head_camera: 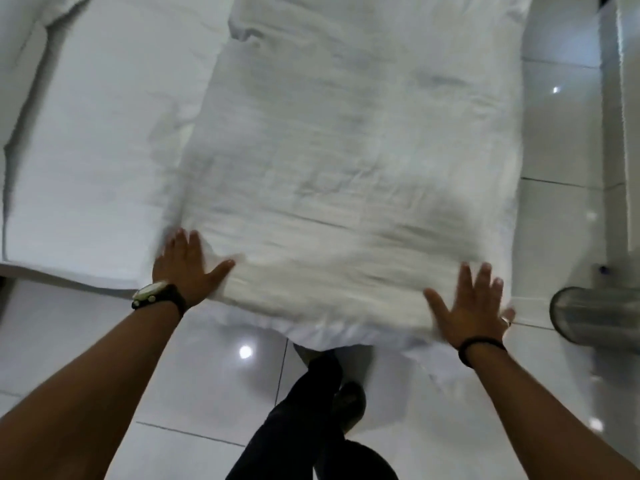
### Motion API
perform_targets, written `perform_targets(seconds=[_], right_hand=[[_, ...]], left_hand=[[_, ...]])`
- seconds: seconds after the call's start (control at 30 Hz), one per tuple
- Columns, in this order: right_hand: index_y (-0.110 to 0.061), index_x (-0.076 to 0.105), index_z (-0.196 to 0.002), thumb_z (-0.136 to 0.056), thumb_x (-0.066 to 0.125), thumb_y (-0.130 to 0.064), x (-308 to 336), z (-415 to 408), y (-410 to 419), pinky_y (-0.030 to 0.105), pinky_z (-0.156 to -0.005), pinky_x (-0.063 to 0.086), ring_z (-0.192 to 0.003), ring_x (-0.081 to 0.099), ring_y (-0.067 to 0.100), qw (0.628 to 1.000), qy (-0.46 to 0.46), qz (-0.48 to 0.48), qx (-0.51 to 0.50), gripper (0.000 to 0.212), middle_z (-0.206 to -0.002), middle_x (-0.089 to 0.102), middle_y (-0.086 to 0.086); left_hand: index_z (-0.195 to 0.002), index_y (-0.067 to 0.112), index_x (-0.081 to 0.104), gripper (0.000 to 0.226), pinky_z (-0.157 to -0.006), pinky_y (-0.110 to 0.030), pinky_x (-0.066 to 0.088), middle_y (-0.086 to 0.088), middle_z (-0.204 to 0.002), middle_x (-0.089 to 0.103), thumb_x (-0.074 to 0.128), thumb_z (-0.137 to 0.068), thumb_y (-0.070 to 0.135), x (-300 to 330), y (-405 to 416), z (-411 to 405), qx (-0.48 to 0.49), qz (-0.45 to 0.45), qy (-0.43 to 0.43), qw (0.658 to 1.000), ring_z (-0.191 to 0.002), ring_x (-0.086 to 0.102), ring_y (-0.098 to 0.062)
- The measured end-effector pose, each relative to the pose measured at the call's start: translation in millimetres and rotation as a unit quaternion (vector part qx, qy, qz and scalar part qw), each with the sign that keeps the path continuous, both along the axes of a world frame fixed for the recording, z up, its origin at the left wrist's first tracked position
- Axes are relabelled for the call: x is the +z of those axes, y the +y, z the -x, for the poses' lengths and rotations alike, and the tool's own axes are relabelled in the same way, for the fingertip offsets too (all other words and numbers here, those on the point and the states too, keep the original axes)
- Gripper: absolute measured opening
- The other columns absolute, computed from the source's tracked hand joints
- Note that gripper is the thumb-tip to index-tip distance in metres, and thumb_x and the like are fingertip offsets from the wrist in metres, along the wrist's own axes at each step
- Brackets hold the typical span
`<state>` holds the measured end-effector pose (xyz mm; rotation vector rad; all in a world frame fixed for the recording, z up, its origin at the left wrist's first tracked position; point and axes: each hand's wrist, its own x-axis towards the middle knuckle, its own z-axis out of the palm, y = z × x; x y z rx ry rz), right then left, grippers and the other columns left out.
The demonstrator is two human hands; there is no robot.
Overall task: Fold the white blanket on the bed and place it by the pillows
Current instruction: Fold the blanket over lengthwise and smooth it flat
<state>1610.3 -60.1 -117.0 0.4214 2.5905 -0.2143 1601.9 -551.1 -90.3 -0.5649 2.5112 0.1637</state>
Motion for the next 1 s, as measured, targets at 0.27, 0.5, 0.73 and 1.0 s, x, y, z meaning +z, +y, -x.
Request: perform_targets(seconds=[0.27,0.5,0.73,1.0], right_hand=[[-0.008,0.041,-0.138,-0.049,0.080,-0.071,-7,-64,7,0.041,-0.096,0.042,-0.112,0.050,0.028,0.804,0.072,0.334,-0.486,0.116,-0.129,0.052,0.006],[-0.018,0.049,-0.136,-0.038,0.079,-0.080,-45,-46,30,0.040,-0.105,0.042,-0.111,0.058,0.022,0.744,0.148,0.361,-0.543,0.119,-0.125,0.058,-0.004],[-0.019,0.060,-0.126,-0.041,0.076,-0.083,-41,-100,-1,0.048,-0.097,0.049,-0.102,0.066,0.029,0.715,0.058,0.391,-0.576,0.108,-0.115,0.069,0.004],[-0.007,0.068,-0.114,-0.024,0.092,-0.056,20,-117,-38,0.034,-0.084,0.053,-0.096,0.070,0.026,0.710,0.082,0.434,-0.549,0.105,-0.105,0.074,0.009]], left_hand=[[-0.137,0.010,0.049,0.134,-0.102,-0.051,0.046,-0.018,-0.135,0.056,0.076,-0.030,0.085,13,-56,-23,0.282,-0.156,0.034,0.946,-0.120,0.055,-0.037],[-0.097,0.009,0.064,0.035,-0.076,-0.041,0.051,-0.018,-0.100,0.068,0.065,-0.080,0.040,6,-41,-49,0.292,-0.206,0.202,0.912,-0.089,0.063,-0.036],[-0.111,0.020,0.065,0.035,-0.082,-0.045,0.056,-0.009,-0.100,0.074,0.076,-0.081,0.034,-8,-57,-80,0.362,-0.419,0.060,0.831,-0.092,0.070,-0.028],[-0.108,-0.002,0.059,0.035,-0.060,-0.034,0.042,-0.013,-0.073,0.057,0.065,-0.079,0.017,-6,-77,-93,0.345,-0.298,0.076,0.887,-0.063,0.050,-0.027]])
